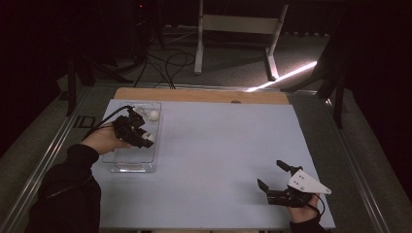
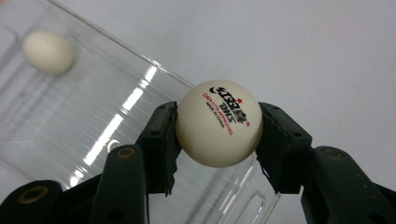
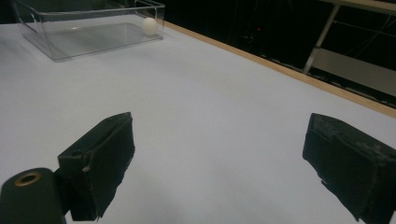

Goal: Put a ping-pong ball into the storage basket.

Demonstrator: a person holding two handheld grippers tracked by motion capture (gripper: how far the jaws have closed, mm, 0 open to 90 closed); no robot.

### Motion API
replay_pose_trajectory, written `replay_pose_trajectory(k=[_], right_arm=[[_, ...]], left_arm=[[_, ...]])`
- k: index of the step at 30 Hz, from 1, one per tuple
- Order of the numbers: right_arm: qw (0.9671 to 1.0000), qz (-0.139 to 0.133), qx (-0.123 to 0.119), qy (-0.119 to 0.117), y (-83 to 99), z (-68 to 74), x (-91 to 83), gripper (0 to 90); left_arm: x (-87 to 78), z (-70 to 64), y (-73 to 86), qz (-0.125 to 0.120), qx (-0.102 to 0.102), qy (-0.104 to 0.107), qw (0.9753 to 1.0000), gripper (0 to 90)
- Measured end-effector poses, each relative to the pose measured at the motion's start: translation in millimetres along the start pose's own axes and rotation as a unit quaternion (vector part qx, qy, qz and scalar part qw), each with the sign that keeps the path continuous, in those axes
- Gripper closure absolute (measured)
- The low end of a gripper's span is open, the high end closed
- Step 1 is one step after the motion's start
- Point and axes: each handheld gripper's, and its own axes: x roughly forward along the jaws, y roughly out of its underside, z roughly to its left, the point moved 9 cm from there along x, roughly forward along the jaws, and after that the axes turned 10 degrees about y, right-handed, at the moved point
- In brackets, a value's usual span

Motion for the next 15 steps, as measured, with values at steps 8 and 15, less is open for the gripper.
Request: replay_pose_trajectory(k=[8,15], right_arm=[[1.0000,-0.001,0.001,0.000,-0.3,-0.3,-0.2,9.2],[1.0000,-0.001,0.001,0.000,-0.3,-0.3,-0.3,9.2]], left_arm=[[7.0,4.9,6.8,0.009,-0.015,0.002,0.9998,51.9],[16.9,5.5,12.7,0.031,-0.018,0.007,0.9993,51.8]])
